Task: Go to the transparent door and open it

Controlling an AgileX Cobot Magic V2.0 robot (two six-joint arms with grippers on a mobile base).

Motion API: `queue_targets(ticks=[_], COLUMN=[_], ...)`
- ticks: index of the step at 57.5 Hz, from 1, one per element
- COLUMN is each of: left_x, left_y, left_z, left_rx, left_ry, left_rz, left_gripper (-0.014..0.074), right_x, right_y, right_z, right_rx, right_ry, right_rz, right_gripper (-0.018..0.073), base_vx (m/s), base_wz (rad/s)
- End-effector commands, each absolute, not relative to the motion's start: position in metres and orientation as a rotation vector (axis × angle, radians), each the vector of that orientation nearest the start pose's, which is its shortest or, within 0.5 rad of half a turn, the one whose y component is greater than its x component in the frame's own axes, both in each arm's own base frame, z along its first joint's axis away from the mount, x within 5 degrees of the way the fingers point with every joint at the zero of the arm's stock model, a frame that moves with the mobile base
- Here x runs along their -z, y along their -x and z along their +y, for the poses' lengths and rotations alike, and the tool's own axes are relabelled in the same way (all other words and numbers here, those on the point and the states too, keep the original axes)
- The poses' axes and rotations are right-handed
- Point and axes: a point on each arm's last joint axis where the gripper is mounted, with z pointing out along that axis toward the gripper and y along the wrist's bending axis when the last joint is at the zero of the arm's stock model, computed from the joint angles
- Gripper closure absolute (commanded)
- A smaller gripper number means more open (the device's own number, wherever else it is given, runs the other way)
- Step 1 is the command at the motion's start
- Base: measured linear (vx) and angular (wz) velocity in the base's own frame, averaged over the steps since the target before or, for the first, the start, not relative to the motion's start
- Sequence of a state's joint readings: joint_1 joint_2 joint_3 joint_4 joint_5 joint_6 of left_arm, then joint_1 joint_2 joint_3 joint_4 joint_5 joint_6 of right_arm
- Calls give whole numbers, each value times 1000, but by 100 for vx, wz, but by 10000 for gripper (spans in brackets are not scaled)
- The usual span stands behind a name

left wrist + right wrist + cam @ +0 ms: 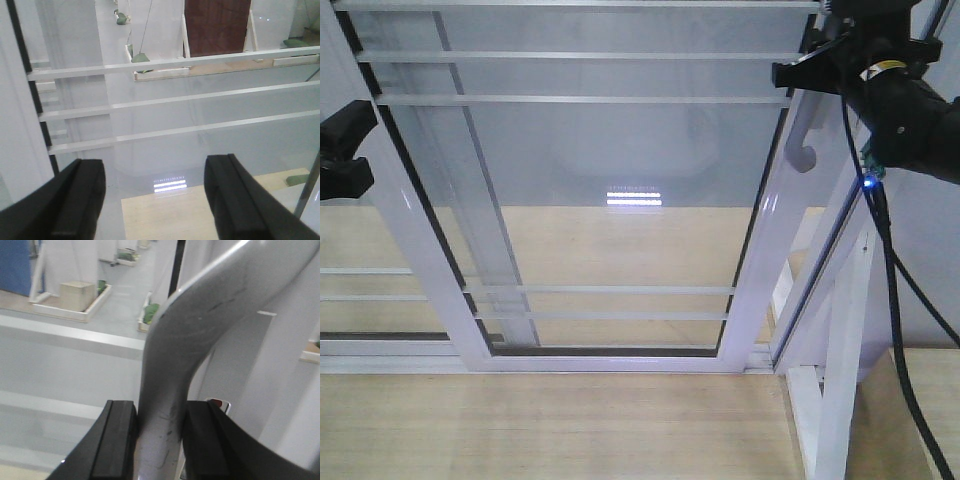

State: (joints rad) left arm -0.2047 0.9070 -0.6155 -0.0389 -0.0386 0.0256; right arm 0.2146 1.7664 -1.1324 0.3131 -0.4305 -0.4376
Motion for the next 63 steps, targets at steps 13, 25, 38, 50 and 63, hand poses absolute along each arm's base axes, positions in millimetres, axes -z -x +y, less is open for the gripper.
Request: queue_targets(ticks=[13,25,38,50,63], left_x=[-346,-346,-346,-344,-334], left_y=[-192,-192,-192,-194,-210], left_z=[-40,-40,-40,-41,-44], left_rx=[172,172,172,170,148], left_ry=[-148,-148,-148,-151,-173], left_rz=[1604,1607,1606,1616,1630], left_gripper=[52,52,52,52,52], right_x=[-308,-309,-314,-346,-343], right_y=[-378,-369,-365,-339,-286], right_z=[139,160,163,154,128], right_rx=[-13,-57,-66,-106,-104], right_ry=[416,455,469,497,490], right_rz=[1500,1478,1481,1536,1533], right_gripper=[476,476,476,477,556], base_vx=[0,0,0,0,0], base_wz=[0,0,0,0,0])
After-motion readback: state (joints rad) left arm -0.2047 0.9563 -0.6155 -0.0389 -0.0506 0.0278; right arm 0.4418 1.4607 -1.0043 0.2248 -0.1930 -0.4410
